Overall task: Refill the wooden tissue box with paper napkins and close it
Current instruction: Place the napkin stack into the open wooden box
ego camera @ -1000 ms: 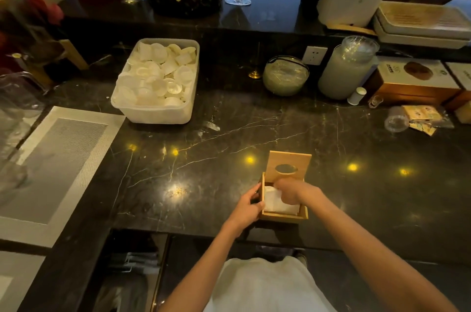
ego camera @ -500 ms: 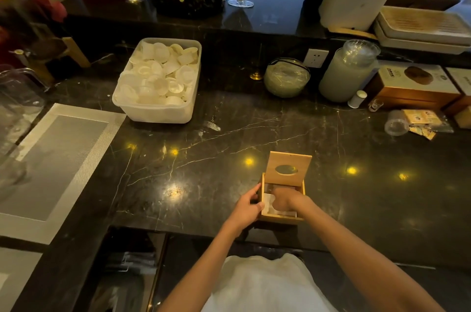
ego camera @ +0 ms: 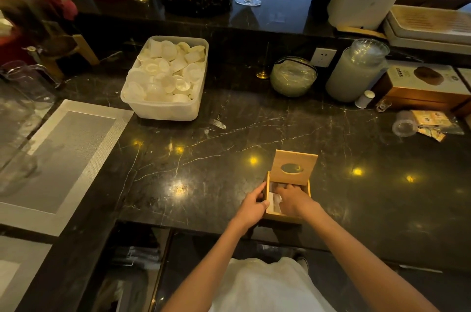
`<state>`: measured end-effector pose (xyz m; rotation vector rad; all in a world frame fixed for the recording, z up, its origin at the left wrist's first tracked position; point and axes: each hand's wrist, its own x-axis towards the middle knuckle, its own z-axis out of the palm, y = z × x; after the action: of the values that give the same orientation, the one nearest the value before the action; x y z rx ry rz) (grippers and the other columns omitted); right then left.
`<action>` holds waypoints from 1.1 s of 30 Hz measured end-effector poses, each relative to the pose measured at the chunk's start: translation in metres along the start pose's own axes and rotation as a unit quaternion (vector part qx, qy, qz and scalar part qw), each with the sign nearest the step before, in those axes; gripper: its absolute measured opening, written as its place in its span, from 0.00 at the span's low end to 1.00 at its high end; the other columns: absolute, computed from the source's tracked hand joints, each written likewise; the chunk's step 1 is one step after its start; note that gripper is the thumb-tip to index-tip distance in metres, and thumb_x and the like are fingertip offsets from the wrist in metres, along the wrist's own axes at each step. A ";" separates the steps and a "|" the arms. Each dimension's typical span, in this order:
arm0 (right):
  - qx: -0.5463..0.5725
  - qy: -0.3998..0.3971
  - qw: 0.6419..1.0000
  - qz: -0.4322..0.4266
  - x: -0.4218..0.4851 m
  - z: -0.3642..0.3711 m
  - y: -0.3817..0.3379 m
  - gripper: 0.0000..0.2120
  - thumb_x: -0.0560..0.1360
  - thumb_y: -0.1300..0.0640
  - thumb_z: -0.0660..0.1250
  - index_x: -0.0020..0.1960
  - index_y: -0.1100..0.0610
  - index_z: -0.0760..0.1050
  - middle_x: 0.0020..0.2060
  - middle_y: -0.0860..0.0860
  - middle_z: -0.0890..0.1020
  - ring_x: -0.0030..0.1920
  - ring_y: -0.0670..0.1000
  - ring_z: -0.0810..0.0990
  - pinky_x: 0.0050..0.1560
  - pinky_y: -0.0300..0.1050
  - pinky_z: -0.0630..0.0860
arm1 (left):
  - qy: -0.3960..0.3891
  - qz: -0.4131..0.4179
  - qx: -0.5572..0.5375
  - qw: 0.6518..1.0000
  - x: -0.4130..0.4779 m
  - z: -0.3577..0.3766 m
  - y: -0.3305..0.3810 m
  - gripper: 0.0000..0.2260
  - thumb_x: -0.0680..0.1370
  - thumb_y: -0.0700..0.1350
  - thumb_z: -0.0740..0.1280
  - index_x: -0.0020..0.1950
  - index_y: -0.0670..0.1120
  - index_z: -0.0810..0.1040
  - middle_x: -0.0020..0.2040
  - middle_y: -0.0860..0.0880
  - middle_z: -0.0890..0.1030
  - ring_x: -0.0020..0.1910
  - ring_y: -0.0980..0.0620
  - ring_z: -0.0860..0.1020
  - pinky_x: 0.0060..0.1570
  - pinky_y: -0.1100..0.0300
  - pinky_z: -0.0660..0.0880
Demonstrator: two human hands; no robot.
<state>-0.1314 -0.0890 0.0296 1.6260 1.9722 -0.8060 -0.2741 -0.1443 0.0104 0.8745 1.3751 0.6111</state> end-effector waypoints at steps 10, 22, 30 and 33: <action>-0.012 -0.003 1.000 0.001 -0.004 0.006 -0.005 0.25 0.79 0.48 0.60 0.76 0.49 0.60 0.75 0.58 0.64 0.74 0.64 0.61 0.72 0.59 0.63 | -0.005 0.002 -0.002 1.000 0.001 0.000 -0.001 0.27 0.81 0.39 0.61 0.77 0.59 0.61 0.72 0.47 0.72 0.68 0.46 0.72 0.66 0.46 0.74; 0.026 -0.116 0.993 -0.012 -0.037 0.011 -0.012 0.26 0.75 0.45 0.56 0.74 0.44 0.63 0.70 0.55 0.67 0.67 0.60 0.69 0.63 0.55 0.69 | -0.017 -0.002 -0.024 1.000 0.005 -0.002 -0.003 0.29 0.80 0.36 0.61 0.77 0.58 0.61 0.68 0.46 0.74 0.63 0.48 0.75 0.59 0.49 0.79; -0.027 -0.071 0.997 -0.006 -0.038 0.008 -0.015 0.31 0.74 0.53 0.59 0.76 0.44 0.58 0.77 0.55 0.53 0.74 0.63 0.58 0.70 0.57 0.66 | -0.018 -0.001 -0.022 1.000 0.003 -0.003 -0.002 0.28 0.81 0.37 0.61 0.77 0.58 0.62 0.68 0.48 0.74 0.62 0.51 0.76 0.52 0.59 0.80; -0.008 -0.073 0.997 -0.002 -0.037 0.008 -0.014 0.32 0.75 0.56 0.60 0.76 0.43 0.57 0.78 0.54 0.52 0.75 0.63 0.56 0.70 0.57 0.67 | -0.018 -0.001 -0.018 1.000 0.002 -0.002 -0.001 0.28 0.81 0.37 0.61 0.77 0.58 0.61 0.69 0.47 0.73 0.63 0.49 0.76 0.55 0.56 0.79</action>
<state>-0.1376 -0.1226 0.0500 1.5099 1.8756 -0.8819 -0.2763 -0.1432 0.0085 0.8510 1.3284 0.6136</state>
